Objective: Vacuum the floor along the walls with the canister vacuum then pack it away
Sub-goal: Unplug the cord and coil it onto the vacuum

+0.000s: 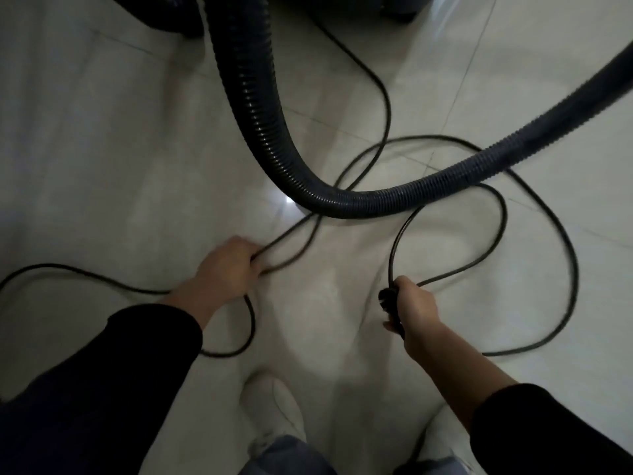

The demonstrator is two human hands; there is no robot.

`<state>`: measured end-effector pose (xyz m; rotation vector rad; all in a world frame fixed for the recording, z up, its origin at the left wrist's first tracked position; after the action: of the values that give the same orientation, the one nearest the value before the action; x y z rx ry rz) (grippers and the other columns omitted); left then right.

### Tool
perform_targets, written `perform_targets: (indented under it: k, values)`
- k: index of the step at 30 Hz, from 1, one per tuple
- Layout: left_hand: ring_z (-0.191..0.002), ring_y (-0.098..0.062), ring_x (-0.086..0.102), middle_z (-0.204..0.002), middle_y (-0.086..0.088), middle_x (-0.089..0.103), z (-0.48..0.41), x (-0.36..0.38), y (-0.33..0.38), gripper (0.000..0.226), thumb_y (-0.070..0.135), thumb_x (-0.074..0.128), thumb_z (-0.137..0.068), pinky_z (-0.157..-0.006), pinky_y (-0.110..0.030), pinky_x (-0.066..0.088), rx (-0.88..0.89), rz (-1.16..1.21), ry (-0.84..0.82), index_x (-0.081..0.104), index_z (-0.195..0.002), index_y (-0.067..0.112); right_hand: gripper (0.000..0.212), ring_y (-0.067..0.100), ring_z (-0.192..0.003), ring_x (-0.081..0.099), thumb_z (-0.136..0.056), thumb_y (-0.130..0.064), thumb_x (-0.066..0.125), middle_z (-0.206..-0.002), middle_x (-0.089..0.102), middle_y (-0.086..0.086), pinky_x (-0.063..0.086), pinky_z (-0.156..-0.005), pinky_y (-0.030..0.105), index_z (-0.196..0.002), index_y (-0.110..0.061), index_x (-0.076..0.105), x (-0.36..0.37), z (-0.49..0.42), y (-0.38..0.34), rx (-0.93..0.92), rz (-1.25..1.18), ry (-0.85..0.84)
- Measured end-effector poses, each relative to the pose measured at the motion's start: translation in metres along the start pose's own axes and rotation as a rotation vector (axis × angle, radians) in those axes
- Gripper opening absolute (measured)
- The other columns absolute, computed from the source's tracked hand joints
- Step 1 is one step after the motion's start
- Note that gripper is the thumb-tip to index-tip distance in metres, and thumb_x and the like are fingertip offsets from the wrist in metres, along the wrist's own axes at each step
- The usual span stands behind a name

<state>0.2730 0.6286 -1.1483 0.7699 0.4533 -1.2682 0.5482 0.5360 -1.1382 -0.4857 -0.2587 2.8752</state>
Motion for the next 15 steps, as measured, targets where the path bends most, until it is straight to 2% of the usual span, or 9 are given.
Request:
perform_targets:
  k: [3,5,8,11,13,15]
  values:
    - [-0.087,-0.025,0.055,-0.086,-0.007,0.050,0.055,0.000,0.016,0.024,0.021,0.050,-0.099,-0.069,-0.029,0.035,0.012,0.158,-0.107,0.064,-0.084,0.007,0.027,0.019,-0.056,0.044,-0.094,-0.018,0.044,-0.065,0.054,0.007,0.039,-0.054,0.028,-0.078,-0.003,0.059,-0.020,0.047,0.005,0.081,0.010,-0.018]
    - [-0.082,-0.024,0.054,-0.076,-0.002,0.049,0.083,-0.004,0.024,0.030,0.014,0.045,-0.099,-0.062,-0.030,0.030,-0.044,0.278,-0.154,0.051,-0.069,0.012,0.028,0.020,-0.053,0.041,-0.093,-0.018,0.046,-0.061,0.051,0.008,0.037,-0.052,0.027,-0.071,-0.004,0.058,-0.033,0.081,0.011,0.130,0.007,-0.041]
    - [-0.078,-0.022,0.052,-0.075,0.000,0.050,0.103,-0.005,0.026,0.025,0.017,0.052,-0.091,-0.059,-0.027,0.030,-0.103,0.341,-0.156,0.044,-0.068,0.015,0.028,0.021,-0.053,0.041,-0.092,-0.016,0.049,-0.060,0.051,0.009,0.036,-0.054,0.028,-0.067,-0.004,0.056,-0.045,0.116,0.014,0.131,0.021,-0.075]
    - [-0.091,-0.024,0.052,-0.093,-0.004,0.053,0.090,0.009,0.031,0.011,0.021,0.058,-0.081,-0.072,-0.030,0.040,-0.054,0.245,-0.139,0.055,-0.083,0.011,0.023,0.021,-0.057,0.046,-0.091,-0.017,0.053,-0.061,0.054,0.009,0.040,-0.058,0.030,-0.074,-0.004,0.058,-0.044,0.108,0.013,0.071,0.055,-0.068]
    - [-0.107,-0.026,0.049,-0.115,-0.008,0.052,0.070,0.035,0.029,0.030,0.020,0.064,-0.082,-0.087,-0.033,0.043,-0.029,0.114,-0.135,0.058,-0.109,0.010,0.022,0.021,-0.058,0.047,-0.092,-0.017,0.053,-0.060,0.056,0.009,0.041,-0.059,0.030,-0.075,-0.004,0.058,-0.035,0.088,0.019,0.053,0.066,-0.082]
    - [-0.116,-0.028,0.049,-0.128,-0.008,0.051,0.051,0.059,0.025,0.049,0.022,0.066,-0.083,-0.096,-0.034,0.041,-0.037,-0.041,-0.093,0.051,-0.129,0.015,0.023,0.021,-0.060,0.048,-0.092,-0.016,0.052,-0.062,0.057,0.009,0.041,-0.061,0.031,-0.074,-0.005,0.059,-0.023,0.065,0.029,0.050,0.071,-0.105]
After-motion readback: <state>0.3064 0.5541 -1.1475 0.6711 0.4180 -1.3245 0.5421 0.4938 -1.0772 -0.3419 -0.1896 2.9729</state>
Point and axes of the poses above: each hand's wrist, its own z-axis away from the middle knuckle, its own x-axis out of the palm, y = z × x, the point moved 7 cm from there along -z, towards the middle knuckle
